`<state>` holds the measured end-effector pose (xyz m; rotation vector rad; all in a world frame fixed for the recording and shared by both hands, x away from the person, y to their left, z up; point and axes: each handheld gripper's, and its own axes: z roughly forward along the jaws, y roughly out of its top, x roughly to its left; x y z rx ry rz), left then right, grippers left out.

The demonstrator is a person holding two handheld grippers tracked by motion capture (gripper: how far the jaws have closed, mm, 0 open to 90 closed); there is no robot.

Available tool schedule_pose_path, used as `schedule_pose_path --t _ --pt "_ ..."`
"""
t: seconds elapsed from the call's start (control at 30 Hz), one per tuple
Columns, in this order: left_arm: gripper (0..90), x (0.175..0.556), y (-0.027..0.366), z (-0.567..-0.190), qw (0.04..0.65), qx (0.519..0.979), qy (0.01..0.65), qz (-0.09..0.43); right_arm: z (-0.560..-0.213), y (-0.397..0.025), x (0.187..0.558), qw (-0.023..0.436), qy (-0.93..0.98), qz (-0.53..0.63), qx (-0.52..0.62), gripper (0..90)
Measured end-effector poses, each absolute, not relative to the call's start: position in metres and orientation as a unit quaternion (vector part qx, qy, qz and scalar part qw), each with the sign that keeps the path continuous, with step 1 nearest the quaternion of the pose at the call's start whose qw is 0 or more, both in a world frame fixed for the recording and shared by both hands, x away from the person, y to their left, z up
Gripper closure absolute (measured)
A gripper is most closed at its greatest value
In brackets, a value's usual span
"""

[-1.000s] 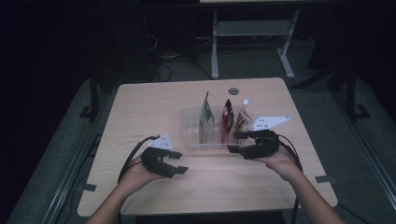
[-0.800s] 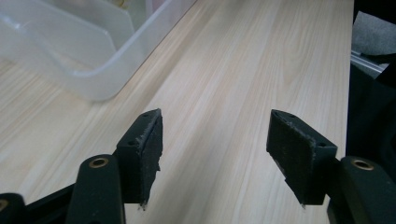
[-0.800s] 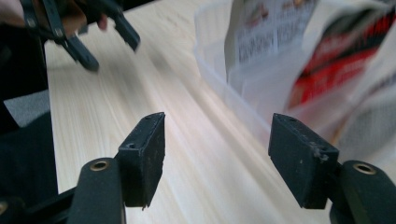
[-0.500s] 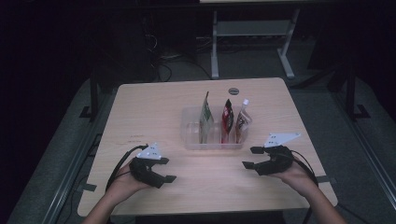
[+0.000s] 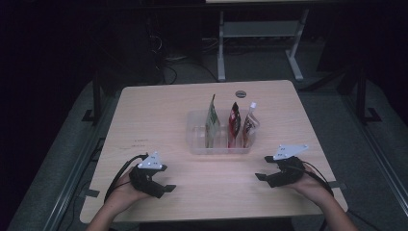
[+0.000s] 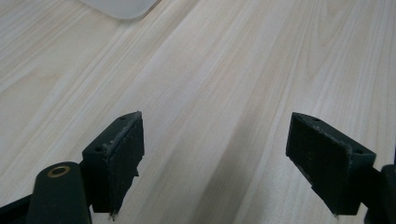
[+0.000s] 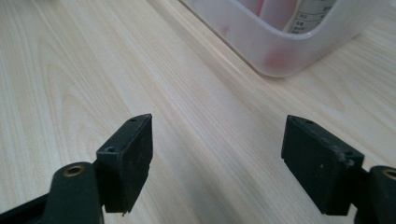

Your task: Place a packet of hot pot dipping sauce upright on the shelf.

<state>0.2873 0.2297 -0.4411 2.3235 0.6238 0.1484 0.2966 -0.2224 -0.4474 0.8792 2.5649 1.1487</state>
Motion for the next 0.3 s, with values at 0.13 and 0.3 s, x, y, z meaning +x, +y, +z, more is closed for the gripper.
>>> schedule_pose_path --t 0.13,0.3 --pt "18.9 0.2883 0.2316 -0.4428 0.351 0.904 0.239 0.056 -0.449 -0.2216 0.2963 0.1 0.868 0.388 0.294 22.5" --pt "18.3 0.2882 0.2305 -0.4454 0.352 0.903 0.24 0.058 -0.4491 -0.2219 0.2965 0.101 0.865 0.391 0.298 20.0"
